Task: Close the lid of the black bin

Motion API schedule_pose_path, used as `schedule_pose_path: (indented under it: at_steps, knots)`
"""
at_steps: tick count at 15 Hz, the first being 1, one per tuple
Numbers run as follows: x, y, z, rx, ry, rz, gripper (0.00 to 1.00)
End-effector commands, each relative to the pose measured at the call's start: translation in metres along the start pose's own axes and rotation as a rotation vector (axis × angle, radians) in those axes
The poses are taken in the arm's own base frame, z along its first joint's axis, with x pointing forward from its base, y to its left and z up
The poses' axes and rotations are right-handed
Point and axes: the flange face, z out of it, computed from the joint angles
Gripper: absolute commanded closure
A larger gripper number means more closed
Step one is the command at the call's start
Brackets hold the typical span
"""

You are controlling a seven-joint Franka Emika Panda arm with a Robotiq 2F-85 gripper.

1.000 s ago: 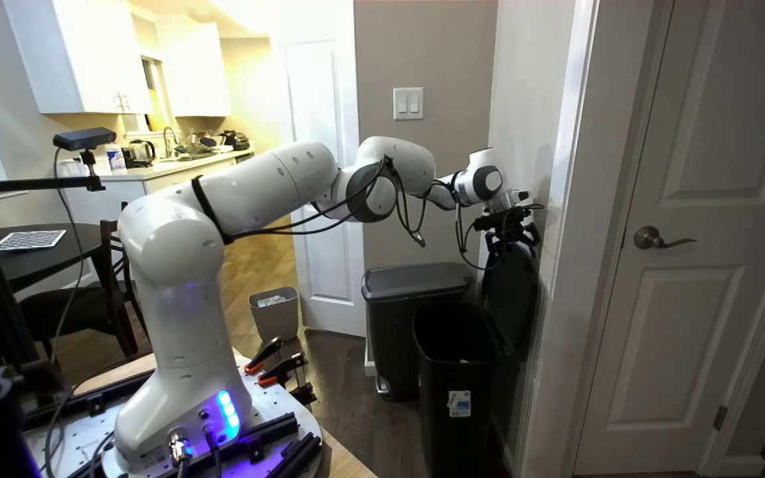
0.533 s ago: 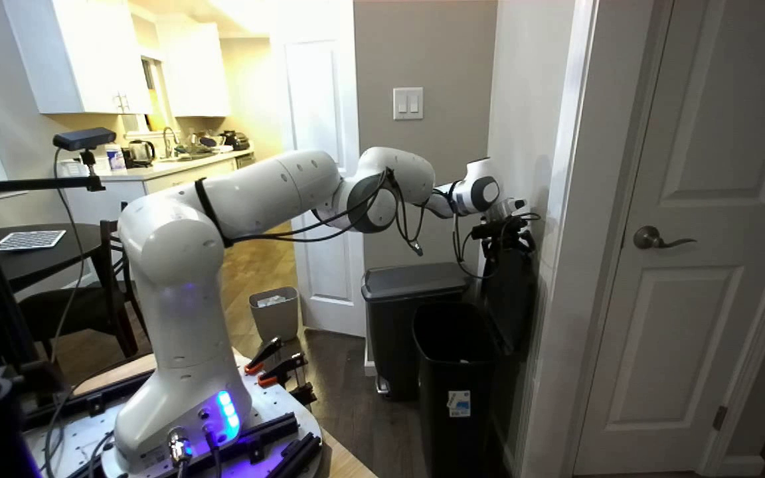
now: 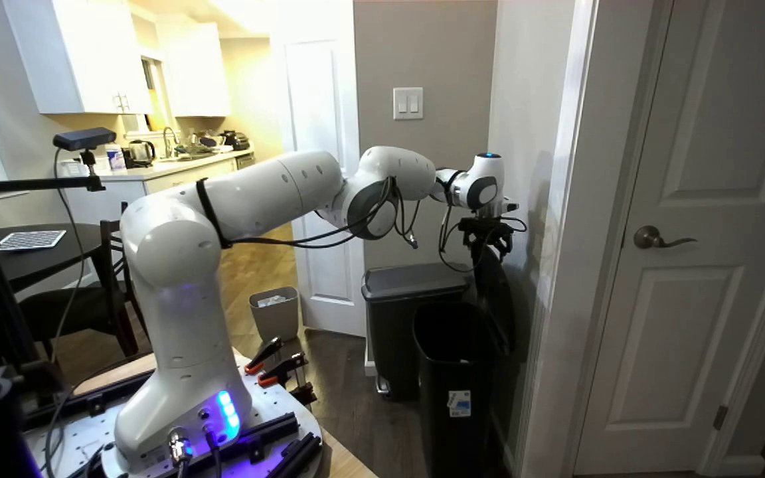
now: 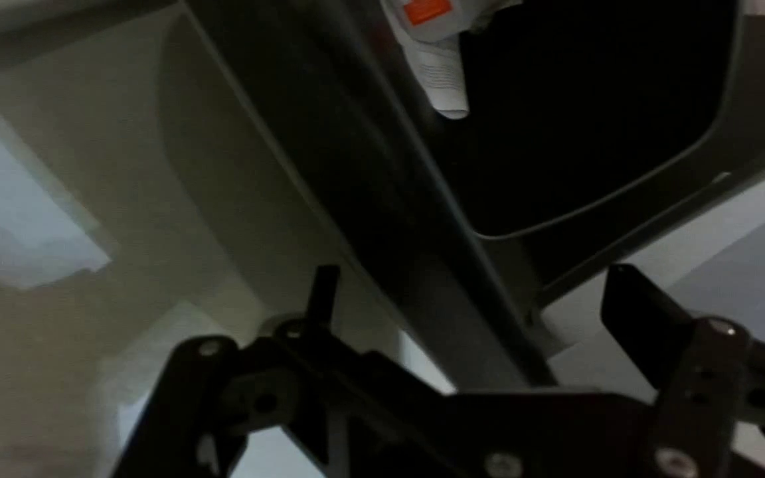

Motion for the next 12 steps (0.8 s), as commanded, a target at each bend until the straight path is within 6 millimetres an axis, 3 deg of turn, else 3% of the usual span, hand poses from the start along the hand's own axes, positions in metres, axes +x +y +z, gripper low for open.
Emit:
schedule_pose_path:
  at_steps: [1,10,12]
  knots:
    - [0.003,-0.018,-0.013,0.188,-0.002,-0.003,0.00]
    - [0.007,-0.049,-0.022,0.455,0.038,-0.101,0.00]
    - [0.008,-0.052,-0.016,0.389,0.021,-0.058,0.00]
